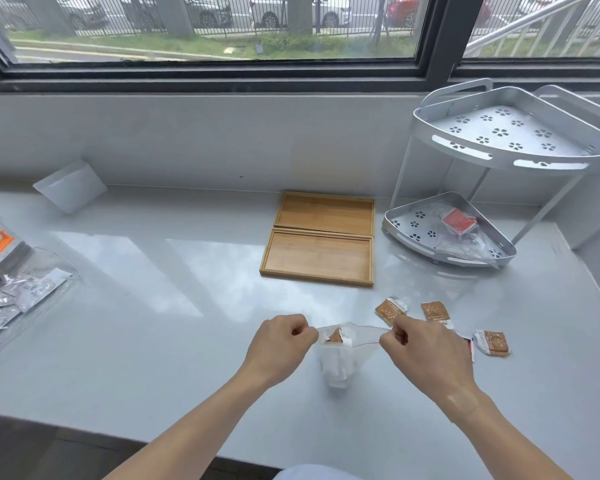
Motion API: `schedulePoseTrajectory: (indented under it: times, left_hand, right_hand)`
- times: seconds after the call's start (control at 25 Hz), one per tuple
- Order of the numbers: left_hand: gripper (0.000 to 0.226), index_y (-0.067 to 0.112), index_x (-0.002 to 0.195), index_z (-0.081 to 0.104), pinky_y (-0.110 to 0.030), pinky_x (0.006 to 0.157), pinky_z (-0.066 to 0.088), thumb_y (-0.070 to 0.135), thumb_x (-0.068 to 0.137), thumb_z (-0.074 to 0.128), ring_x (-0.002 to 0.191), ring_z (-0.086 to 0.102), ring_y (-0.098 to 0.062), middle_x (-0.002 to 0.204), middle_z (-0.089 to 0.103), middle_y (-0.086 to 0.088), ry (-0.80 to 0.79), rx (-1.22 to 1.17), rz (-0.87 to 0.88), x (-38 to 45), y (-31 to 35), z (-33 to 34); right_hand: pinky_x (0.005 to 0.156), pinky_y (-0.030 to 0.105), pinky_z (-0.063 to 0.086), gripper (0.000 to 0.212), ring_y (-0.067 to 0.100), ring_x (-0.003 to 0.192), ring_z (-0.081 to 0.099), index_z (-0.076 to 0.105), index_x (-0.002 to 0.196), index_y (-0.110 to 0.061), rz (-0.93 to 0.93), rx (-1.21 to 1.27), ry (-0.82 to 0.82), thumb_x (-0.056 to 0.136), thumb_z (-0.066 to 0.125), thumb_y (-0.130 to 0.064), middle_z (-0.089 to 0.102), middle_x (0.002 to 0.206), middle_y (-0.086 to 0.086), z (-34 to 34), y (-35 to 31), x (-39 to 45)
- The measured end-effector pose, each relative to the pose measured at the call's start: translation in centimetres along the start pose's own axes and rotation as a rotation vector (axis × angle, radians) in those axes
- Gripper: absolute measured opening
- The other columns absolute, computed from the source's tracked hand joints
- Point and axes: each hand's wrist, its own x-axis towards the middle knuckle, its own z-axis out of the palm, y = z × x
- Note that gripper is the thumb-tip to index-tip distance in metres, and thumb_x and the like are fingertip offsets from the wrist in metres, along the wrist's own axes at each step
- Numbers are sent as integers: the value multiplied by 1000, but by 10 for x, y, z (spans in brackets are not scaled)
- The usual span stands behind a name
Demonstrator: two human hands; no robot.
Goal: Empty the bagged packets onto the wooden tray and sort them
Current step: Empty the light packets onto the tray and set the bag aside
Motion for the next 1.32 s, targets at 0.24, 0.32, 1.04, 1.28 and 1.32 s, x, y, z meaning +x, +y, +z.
schedulePoseTrajectory:
  times: [0.24,0.32,1.04,1.28,1.32]
  left_hand:
    - [25,17,56,51,-20,56,39,21,81,56,53,55,-6,55,55,10,-58,-187,-117,1,15,24]
    - [25,17,56,53,-20,57,39,20,81,55,51,53,-5,54,56,8,-54,-228,-113,0,20,28]
    - [37,15,116,69,-42,91,50,27,94,42,108,64,-27,118,70,-10,-390,-1014,-454,76,-67,0]
    - [25,19,104,76,-33,83,48,17,90,55,96,65,-19,107,71,-4,-350,-1056,-372,124,-78,-36]
    - [23,19,106,75,-31,81,48,20,91,57,93,66,-17,105,71,-3,-344,-1033,-358,131,-80,-43]
  right_hand:
    - [65,30,48,19,18,72,59,70,80,-20,-577,168,275,81,67,-39,67,76,-7,-3,-11,-7]
    - [64,33,52,24,20,73,63,74,82,-21,-622,84,145,77,71,-44,71,77,-6,5,-21,-5]
    - [64,34,53,6,9,64,57,65,80,-30,-416,461,63,82,65,-24,63,68,-11,-29,-102,63]
    - [68,39,53,10,15,66,58,67,91,-29,-370,411,138,86,68,-21,64,67,-7,-28,-113,113]
    - [68,39,53,10,15,66,58,68,91,-29,-345,396,141,85,69,-22,64,67,-8,-25,-113,122]
